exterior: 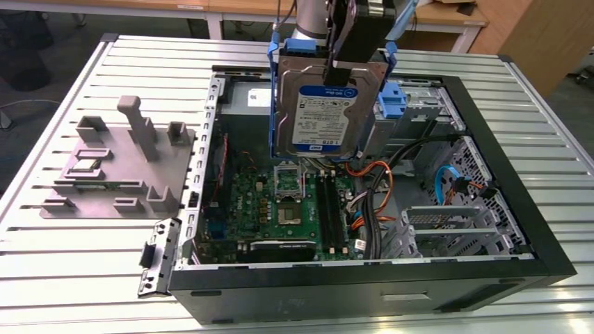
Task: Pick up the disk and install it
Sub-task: 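Pick up the disk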
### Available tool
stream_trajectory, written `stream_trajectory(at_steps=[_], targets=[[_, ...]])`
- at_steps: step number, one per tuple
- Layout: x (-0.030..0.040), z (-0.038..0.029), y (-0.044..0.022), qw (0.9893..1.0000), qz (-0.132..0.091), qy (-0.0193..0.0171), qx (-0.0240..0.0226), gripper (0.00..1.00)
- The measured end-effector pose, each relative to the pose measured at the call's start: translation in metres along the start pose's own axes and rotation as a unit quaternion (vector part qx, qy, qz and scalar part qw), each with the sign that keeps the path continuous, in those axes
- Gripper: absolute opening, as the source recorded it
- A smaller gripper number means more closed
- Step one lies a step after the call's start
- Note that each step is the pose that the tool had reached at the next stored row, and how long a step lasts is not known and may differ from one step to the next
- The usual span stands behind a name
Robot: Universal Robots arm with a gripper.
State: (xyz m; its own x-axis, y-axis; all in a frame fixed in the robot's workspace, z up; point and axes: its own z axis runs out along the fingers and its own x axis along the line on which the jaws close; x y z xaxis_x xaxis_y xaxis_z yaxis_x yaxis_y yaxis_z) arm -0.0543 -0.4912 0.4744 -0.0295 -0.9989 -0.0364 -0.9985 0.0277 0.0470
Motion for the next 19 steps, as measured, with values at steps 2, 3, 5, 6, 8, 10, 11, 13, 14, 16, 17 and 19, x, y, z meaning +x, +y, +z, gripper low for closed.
stream_trajectory(at_steps=[2,3,5,6,8,10,11,13,14,16,17,19], targets=[[0.0000,0.0000,-0.0003,1.0000,0.000,0.0000,0.0000,0.35],[0.0000,-0.0001,-0.0009,1.0000,0.000,0.0001,0.0000,0.35],[0.0000,-0.0001,-0.0032,1.0000,0.000,0.0000,-0.0002,0.35],[-0.0001,-0.0003,-0.0050,1.0000,0.000,0.0001,-0.0004,0.35],[-0.0002,-0.0004,-0.0085,1.0000,0.000,0.0000,-0.0009,0.35],[0.0000,-0.0004,-0.0112,1.0000,0.000,0.0001,-0.0010,0.35],[0.0003,-0.0004,-0.0120,1.0000,0.000,0.0001,-0.0010,0.35],[0.0016,-0.0003,-0.0132,1.0000,0.000,0.0000,-0.0010,0.35],[0.0025,-0.0003,-0.0137,1.0000,0.000,0.0000,-0.0010,0.35],[0.0043,-0.0002,-0.0144,1.0000,0.000,0.0000,-0.0010,0.35],[0.0053,-0.0002,-0.0146,1.0000,0.000,0.0001,-0.0010,0.35],[0.0071,0.0000,-0.0150,1.0000,0.000,0.0000,-0.0010,0.35]])
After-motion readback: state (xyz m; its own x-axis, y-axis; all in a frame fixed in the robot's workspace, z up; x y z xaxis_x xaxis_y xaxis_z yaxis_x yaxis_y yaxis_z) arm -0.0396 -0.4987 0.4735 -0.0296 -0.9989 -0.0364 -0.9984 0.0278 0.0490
